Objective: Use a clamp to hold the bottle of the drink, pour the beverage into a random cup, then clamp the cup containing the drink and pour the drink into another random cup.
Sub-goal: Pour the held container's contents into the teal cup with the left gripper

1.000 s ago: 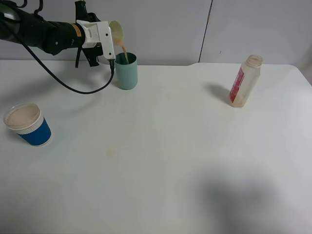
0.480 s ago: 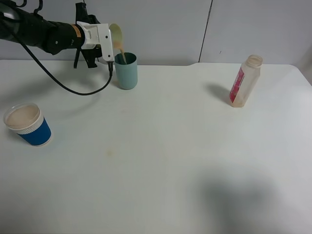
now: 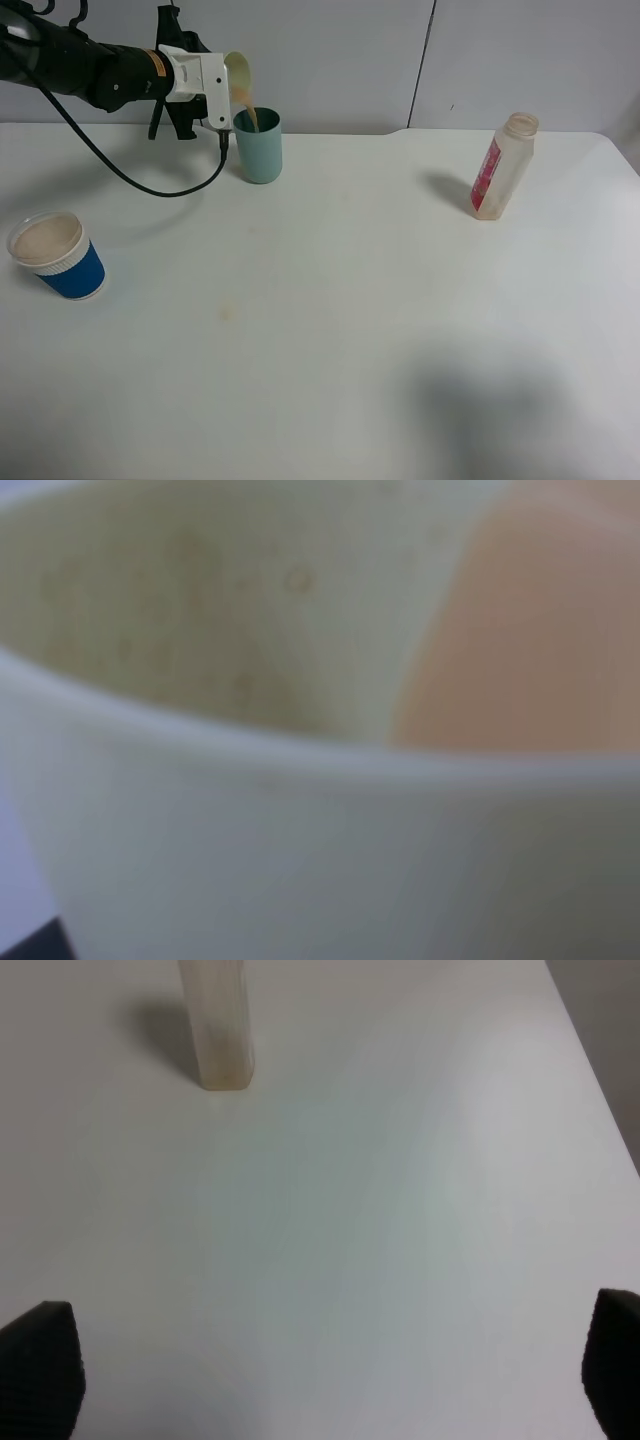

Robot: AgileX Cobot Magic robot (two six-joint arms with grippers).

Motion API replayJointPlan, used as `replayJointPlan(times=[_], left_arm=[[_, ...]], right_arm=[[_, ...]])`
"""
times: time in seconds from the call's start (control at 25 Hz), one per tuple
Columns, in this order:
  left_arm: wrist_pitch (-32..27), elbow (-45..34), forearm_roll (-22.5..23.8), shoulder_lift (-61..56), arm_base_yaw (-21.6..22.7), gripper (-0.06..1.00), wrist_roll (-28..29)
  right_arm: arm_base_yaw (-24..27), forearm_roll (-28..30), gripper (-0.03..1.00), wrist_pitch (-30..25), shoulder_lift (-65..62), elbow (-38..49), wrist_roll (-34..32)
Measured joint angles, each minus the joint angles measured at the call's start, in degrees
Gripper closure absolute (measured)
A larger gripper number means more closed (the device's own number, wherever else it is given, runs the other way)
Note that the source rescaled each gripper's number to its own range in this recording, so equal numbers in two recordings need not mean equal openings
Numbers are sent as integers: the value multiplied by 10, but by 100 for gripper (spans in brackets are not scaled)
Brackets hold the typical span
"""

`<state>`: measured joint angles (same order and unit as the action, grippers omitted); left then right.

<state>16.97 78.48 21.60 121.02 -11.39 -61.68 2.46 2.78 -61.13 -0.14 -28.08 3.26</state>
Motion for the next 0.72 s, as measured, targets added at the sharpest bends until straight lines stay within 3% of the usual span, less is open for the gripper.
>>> replayJointPlan(times=[0.72], left_arm=[[0,0,-1,0,0,91,-45]], right_arm=[[0,0,-3,0,0,0,0]])
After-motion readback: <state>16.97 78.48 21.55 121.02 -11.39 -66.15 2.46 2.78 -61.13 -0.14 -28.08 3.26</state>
